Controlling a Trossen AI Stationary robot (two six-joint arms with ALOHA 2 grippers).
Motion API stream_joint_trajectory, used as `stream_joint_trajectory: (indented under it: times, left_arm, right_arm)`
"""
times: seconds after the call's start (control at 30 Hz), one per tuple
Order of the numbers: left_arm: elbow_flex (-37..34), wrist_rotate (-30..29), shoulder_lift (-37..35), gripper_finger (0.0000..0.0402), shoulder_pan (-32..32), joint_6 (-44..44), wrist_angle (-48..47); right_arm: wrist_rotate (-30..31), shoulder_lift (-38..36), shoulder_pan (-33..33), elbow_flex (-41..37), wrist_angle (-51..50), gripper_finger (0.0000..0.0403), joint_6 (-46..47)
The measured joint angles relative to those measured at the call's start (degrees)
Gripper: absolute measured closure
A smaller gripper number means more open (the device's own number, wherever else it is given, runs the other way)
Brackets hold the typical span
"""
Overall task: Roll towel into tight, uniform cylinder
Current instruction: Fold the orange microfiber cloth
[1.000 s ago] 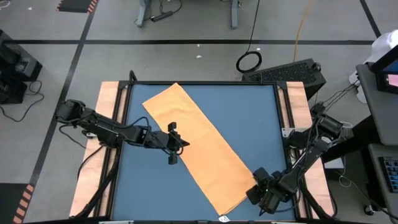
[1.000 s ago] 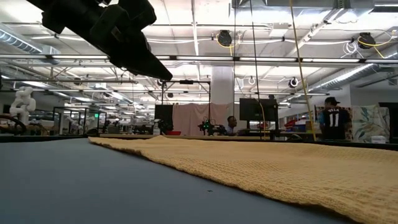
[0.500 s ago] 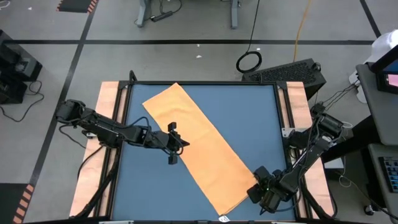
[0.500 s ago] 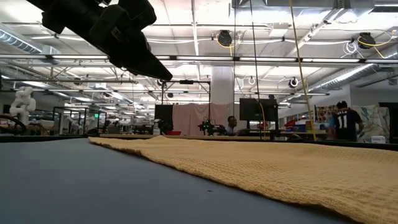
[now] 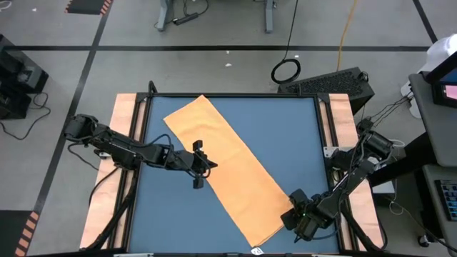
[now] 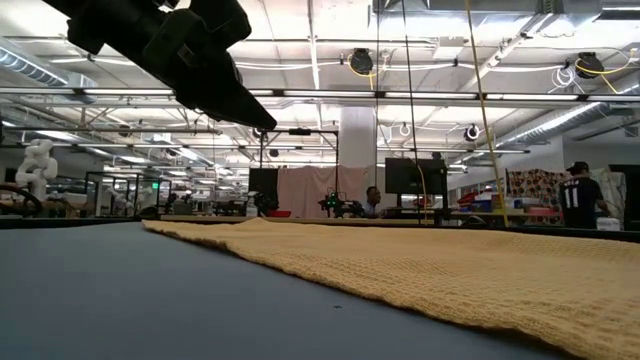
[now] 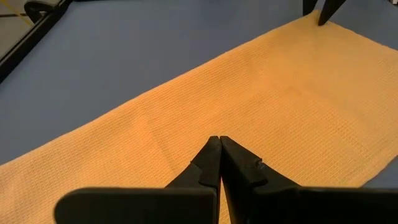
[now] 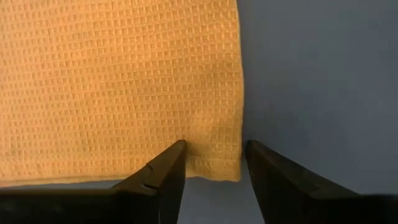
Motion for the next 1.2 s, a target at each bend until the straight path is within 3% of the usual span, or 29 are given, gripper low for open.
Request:
stream_joint_trajectory:
  times: [0.17, 0.47, 0.63, 0.7, 0.8, 0.87, 1.07, 1.2]
  left_arm:
    - [0.0, 0.0, 0.0, 0.0391, 0.0, 1.2, 0.0]
    - [0.0, 0.5, 2.0, 0.0391, 0.2, 3.3, 5.5]
    - [0.1, 0.7, 6.2, 0.0391, 2.3, 8.8, 13.9]
    - [0.7, 3.6, 7.7, 0.0391, 4.0, 10.3, 16.1]
    - [4.1, 11.3, 9.3, 0.0384, 7.2, 10.8, 11.7]
    - [6.9, 12.0, 9.6, 0.0371, 9.4, 12.3, 5.9]
    - [14.5, 4.6, 9.3, 0.0325, 17.0, 18.5, -10.0]
    - [19.3, 0.4, 9.2, 0.0318, 24.4, 25.4, -20.1]
  right_arm:
    - [-0.8, -0.1, 0.0, 0.2, -0.7, 0.0262, -1.2]
    - [0.1, -0.1, 0.1, 0.3, -0.7, 0.0390, -1.9]
    - [0.8, 0.0, -0.1, 0.3, -2.4, 0.0390, -2.4]
    - [0.8, -0.2, -0.1, 0.3, -3.5, 0.0392, -2.9]
    - [0.8, -0.3, -0.1, 0.8, -5.4, 0.0399, -4.4]
    - [0.8, -0.3, -0.1, 2.2, -8.3, 0.0399, -5.5]
    - [1.4, -0.3, -0.1, 8.8, -20.8, 0.0401, -10.1]
    - [3.2, -0.3, -0.1, 11.3, -26.7, 0.0401, -12.8]
